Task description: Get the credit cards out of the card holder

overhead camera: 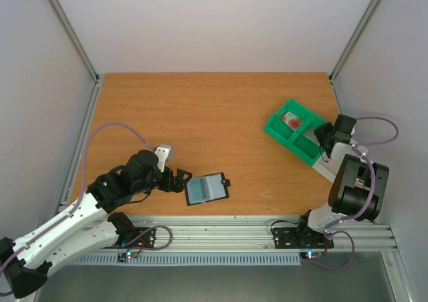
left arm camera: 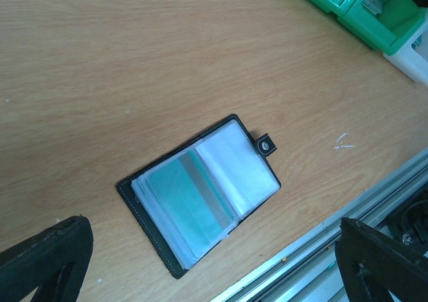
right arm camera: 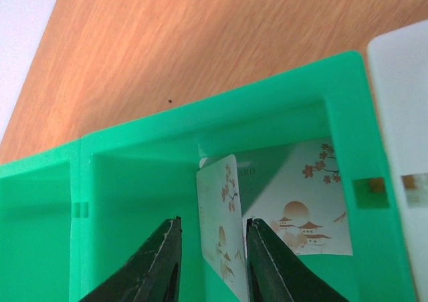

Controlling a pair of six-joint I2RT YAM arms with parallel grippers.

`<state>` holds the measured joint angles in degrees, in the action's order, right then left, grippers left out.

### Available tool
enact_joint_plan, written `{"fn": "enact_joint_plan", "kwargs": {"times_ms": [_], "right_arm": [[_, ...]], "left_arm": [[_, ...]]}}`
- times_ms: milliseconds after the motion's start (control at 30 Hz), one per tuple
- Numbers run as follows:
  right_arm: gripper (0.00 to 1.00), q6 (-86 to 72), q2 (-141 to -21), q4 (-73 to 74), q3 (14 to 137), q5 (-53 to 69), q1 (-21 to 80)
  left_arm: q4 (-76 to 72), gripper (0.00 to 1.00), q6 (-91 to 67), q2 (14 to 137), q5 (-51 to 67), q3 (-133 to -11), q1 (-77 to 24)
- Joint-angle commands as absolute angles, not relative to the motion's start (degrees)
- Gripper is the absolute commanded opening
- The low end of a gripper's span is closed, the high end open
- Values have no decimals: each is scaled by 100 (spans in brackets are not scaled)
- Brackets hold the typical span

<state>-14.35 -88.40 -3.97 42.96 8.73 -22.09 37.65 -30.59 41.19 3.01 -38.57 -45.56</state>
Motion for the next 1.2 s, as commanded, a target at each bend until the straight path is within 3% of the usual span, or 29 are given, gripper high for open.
{"fn": "enact_joint_plan", "kwargs": {"times_ms": [0, 567, 867, 1167], "right_arm": [[29, -1508, -8865, 290, 4550, 558, -2274], [34, -1967, -8863, 1785, 5428, 846, -2262], [36, -1913, -8443, 2324, 5484, 1508, -1889], [36, -1569, -7648, 2963, 5511, 2139, -1063]], "left_arm": [[3812, 99, -3074, 4069, 193, -4025, -4548], [4409, 99, -3284, 4554, -700, -4184, -4552], [3964, 99, -3463, 4791, -183, -4013, -4553], [3289, 91, -3928, 5312, 737, -3751, -4470]]}}
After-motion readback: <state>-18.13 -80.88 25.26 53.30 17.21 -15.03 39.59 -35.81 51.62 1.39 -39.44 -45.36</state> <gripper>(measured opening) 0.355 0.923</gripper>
